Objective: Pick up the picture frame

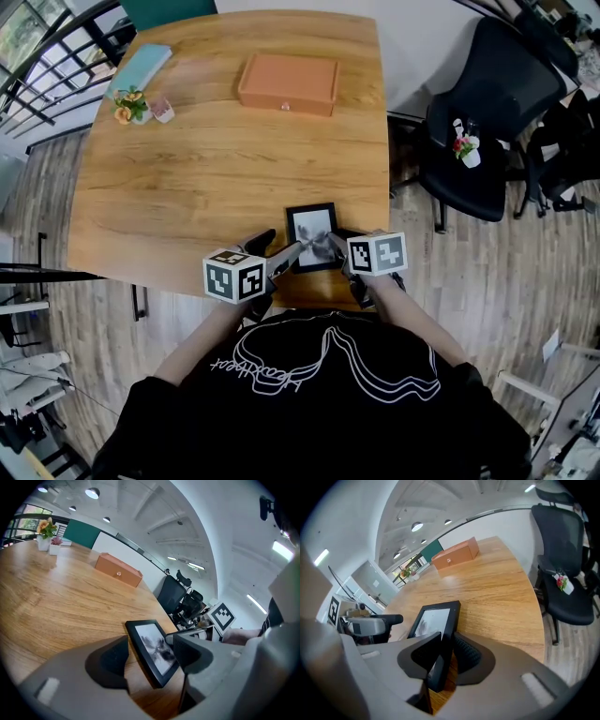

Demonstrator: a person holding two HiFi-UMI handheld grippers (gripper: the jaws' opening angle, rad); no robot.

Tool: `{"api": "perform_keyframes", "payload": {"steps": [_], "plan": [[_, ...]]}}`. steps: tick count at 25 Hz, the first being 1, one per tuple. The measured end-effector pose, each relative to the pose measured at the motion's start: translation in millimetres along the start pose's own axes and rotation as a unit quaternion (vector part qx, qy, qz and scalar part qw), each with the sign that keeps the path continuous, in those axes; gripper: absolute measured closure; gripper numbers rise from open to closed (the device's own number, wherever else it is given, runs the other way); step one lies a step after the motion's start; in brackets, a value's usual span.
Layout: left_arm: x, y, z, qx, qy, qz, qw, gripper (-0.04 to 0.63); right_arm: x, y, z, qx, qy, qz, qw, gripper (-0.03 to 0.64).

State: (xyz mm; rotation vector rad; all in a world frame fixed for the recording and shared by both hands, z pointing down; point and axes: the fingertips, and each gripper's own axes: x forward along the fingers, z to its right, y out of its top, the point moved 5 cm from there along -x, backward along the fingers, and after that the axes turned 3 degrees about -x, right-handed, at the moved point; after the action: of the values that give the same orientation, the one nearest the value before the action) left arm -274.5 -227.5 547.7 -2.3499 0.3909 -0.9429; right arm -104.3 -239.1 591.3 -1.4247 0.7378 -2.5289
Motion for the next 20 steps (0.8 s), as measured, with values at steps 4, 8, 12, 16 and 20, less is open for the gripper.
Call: {"api": "perform_keyframes", "payload": {"steps": [4,8,12,16,20], "plan": [[6.3,-2.8,2.1,-0.006,0.008,-0.006,0.9999,0.304,1.6,2.3,5.5,0.042,0.031,-0.002,0.999,0.509],[9.0,-9.3,5.3,-0.016,0.022,-0.015,0.9995,0.304,1.6,2.4,10.7,0.079,0.065,-0.008,0.995,0.512],[14.3,-12.3,11.3,-0.030,0.031,-0.021,0.9989,0.303,1.2,2.8,13.5,0.105,0.095,-0.016,0.990,0.514],[26.5,-14.5,15.6,-0.041,0.036,-0.028,0.9981,0.304,2.6,4.3,17.0,0.119,0.120,-0.027,0.985,0.515],[35.7,-17.3,16.9,-0.061,0.034,-0.038,0.9968,0.346,4.3,4.5,18.4,0.129,0.138,-0.037,0.981,0.515]]}}
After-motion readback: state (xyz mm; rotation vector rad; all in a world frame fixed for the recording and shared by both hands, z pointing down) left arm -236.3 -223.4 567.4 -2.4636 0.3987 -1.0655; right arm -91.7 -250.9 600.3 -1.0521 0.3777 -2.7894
